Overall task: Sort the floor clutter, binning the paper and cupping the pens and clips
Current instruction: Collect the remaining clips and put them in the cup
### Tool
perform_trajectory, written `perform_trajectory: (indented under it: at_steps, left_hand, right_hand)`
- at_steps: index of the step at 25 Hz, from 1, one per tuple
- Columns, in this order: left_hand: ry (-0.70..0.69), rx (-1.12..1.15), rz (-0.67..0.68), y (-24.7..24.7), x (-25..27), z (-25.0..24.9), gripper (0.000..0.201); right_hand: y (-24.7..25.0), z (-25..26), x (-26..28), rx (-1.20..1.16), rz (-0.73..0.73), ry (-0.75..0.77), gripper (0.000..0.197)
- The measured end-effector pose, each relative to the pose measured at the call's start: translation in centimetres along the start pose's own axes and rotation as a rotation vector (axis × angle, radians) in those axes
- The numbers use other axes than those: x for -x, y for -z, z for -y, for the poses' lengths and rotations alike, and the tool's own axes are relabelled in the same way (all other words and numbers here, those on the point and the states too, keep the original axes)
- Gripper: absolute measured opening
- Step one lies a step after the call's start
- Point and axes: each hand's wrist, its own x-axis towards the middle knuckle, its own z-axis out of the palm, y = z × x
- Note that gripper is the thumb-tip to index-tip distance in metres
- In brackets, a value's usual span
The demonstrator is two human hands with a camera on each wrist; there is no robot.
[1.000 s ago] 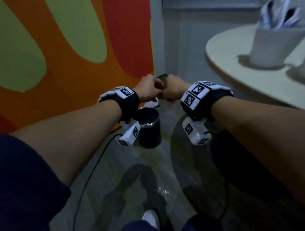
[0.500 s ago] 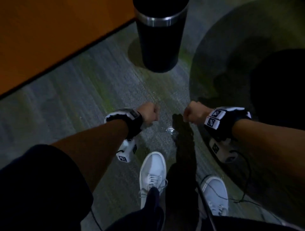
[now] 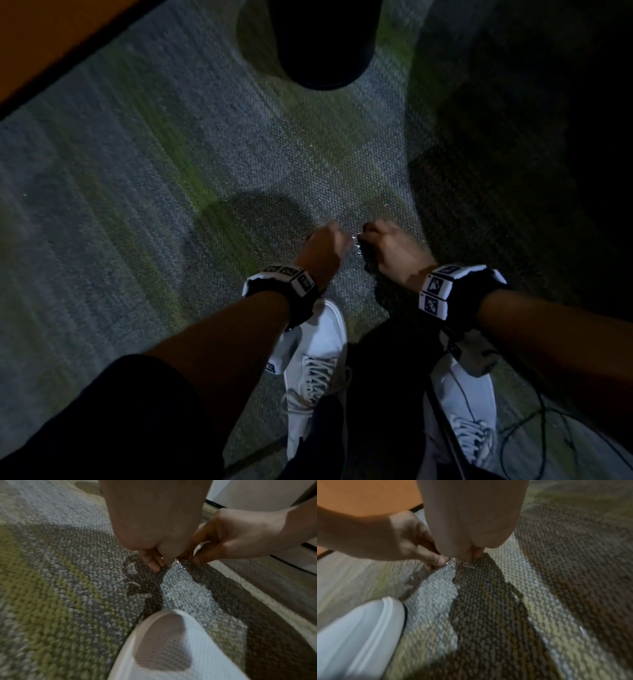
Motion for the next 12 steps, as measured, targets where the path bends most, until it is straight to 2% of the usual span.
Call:
perform_trajectory:
  at_steps: [1, 3, 5, 6, 8, 9, 12]
  left_hand:
    - [0.000, 0.030, -0.004, 0.0, -0.1, -0.2, 0.009]
    - [0.018, 0.081, -0.105, 0.6, -0.3, -0.1, 0.011]
    - [0.046, 0.060, -0.194, 1.2, -0.1, 0.7, 0.015]
    - [0.019, -0.003, -0.200, 1.4, 0.1, 1.1, 0.020]
    - [-0.152, -0.127, -0.204, 1.0, 0.6, 1.7, 0.017]
    - [-0.215, -0.161, -0.188, 0.5, 0.7, 1.8, 0.010]
    - [-0.222, -0.260, -0.101, 0.1, 0.1, 2.5, 0.008]
  right_hand:
    - [0.0, -0.2, 0.2, -0.041, -0.039, -0.011, 0.051]
    - [0.2, -1.4, 0.5, -0.146, -0.170, -0.097, 0.046]
    - [0.1, -2.5, 1.1, -0.184, -0.203, -0.195, 0.047]
    - [-0.3, -2.8, 1.4, -0.178, -0.177, -0.202, 0.052]
    - [-1.3, -2.8, 1.7, -0.145, -0.149, -0.181, 0.052]
    - [-1.7, -2.4, 1.7, -0.131, -0.162, -0.171, 0.045]
    - [-2.1, -1.8, 1.1, -0.110, -0.227, -0.123, 0.019]
